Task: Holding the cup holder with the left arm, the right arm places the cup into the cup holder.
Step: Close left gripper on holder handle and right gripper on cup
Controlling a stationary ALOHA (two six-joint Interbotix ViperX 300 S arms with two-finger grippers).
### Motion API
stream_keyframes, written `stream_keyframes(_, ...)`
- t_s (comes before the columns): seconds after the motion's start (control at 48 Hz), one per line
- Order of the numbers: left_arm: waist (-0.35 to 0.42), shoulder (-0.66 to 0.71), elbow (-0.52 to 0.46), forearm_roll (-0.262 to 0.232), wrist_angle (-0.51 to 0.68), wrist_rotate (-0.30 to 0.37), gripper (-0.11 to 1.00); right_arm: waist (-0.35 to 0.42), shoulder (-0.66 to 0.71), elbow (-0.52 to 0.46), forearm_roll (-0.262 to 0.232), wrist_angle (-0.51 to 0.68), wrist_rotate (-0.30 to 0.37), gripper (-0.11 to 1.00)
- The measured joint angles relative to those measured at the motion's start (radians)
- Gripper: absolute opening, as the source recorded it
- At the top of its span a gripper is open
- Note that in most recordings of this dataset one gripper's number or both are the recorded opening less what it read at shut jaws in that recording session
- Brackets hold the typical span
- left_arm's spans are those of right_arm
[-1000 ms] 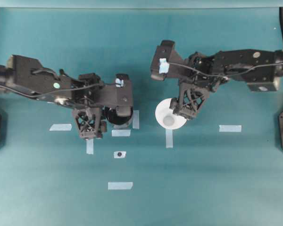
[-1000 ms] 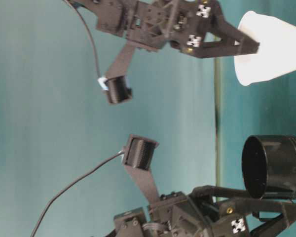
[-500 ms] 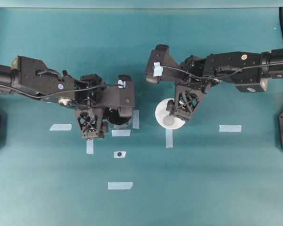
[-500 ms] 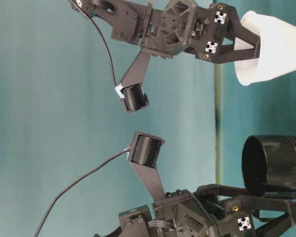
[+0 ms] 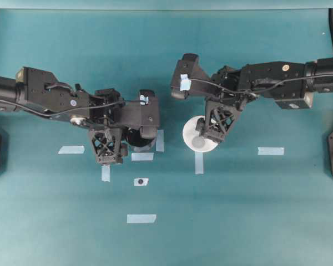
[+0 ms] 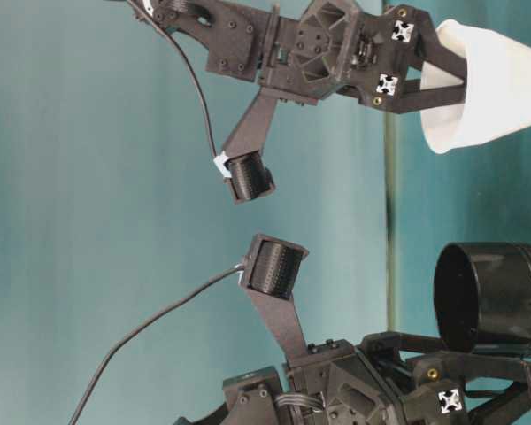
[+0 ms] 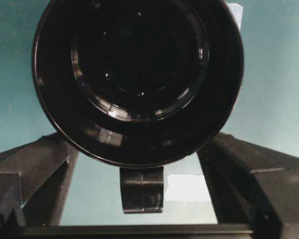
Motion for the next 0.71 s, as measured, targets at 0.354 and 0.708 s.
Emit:
stream_keyframes(0.354, 0.000, 0.003, 0.006, 0.002, 0.043, -0.023, 0.24, 0.015, 0.005, -0.012, 0.023, 0.000, 0.017, 0.23)
stream_keyframes(0.708, 0.002, 0.002, 0.008, 0.002, 0.041, -0.021, 0.23, 0.025, 0.006, -0.020, 0.028, -0.012, 0.095, 0.17)
